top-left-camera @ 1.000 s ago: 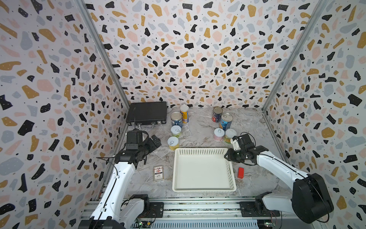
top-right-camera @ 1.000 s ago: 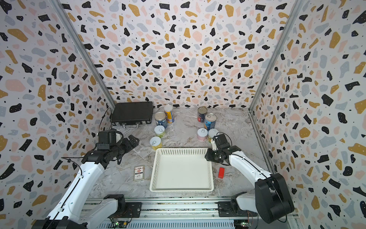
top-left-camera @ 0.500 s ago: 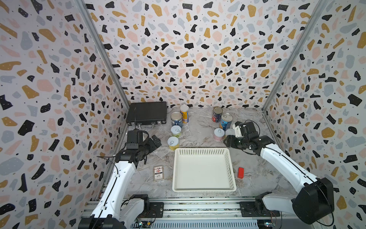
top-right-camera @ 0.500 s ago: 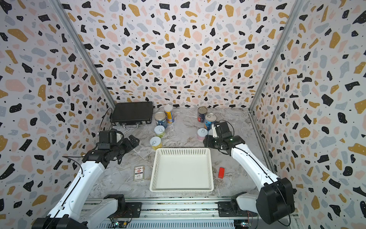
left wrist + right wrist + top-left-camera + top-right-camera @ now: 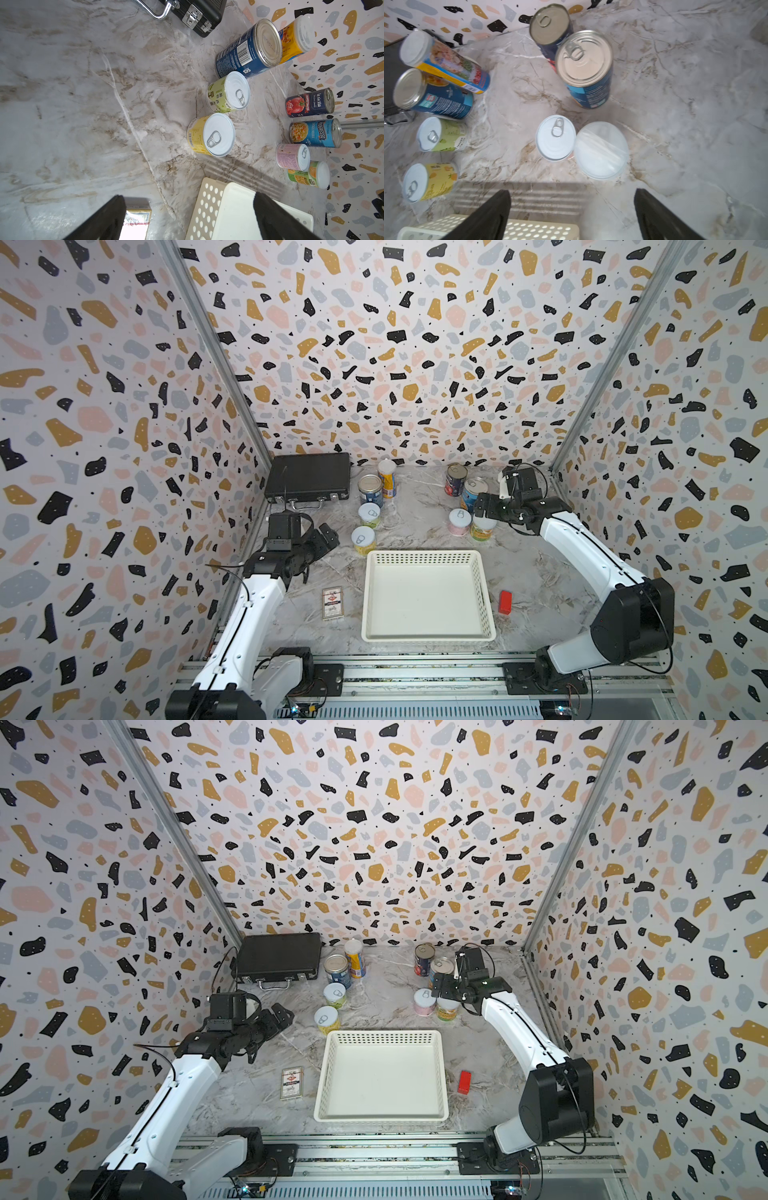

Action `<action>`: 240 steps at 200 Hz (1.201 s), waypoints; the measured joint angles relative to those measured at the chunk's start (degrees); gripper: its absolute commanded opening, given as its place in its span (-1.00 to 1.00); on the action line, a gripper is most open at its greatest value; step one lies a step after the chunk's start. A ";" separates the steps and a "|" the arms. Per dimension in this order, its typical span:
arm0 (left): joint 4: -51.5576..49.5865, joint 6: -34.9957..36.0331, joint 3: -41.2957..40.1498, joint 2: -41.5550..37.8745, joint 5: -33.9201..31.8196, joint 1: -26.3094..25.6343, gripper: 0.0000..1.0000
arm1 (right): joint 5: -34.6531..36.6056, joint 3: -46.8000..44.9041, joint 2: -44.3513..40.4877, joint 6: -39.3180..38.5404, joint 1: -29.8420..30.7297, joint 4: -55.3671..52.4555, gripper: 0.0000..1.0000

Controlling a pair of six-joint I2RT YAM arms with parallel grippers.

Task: Put the canned food in the basket
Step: Pick up the canned food from the center of the board.

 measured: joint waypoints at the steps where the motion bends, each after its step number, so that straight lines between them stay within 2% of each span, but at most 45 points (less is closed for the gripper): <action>1: 0.00 0.00 0.00 0.00 0.02 0.00 0.99 | 0.04 0.00 0.02 0.02 -0.11 0.02 1.00; 39: 0.02 -0.02 0.00 0.15 0.00 0.00 0.99 | 0.70 4.39 3.06 -1.62 -1.42 1.16 1.00; 97: 0.04 -0.11 0.00 1.14 0.20 0.00 0.99 | 0.90 24.76 20.35 -4.13 -2.67 -2.67 1.00; 122: 0.07 -0.13 0.00 1.46 0.39 0.00 0.99 | 1.44 30.86 27.52 -5.16 -3.08 -5.11 1.00; 183: 0.22 -0.13 0.00 2.03 1.11 0.00 0.99 | 1.22 36.35 36.37 -6.93 -3.32 -9.46 1.00; 240: 0.50 -0.13 0.00 2.21 1.42 0.00 0.99 | -0.79 40.06 39.06 -8.11 -3.34 -10.82 1.00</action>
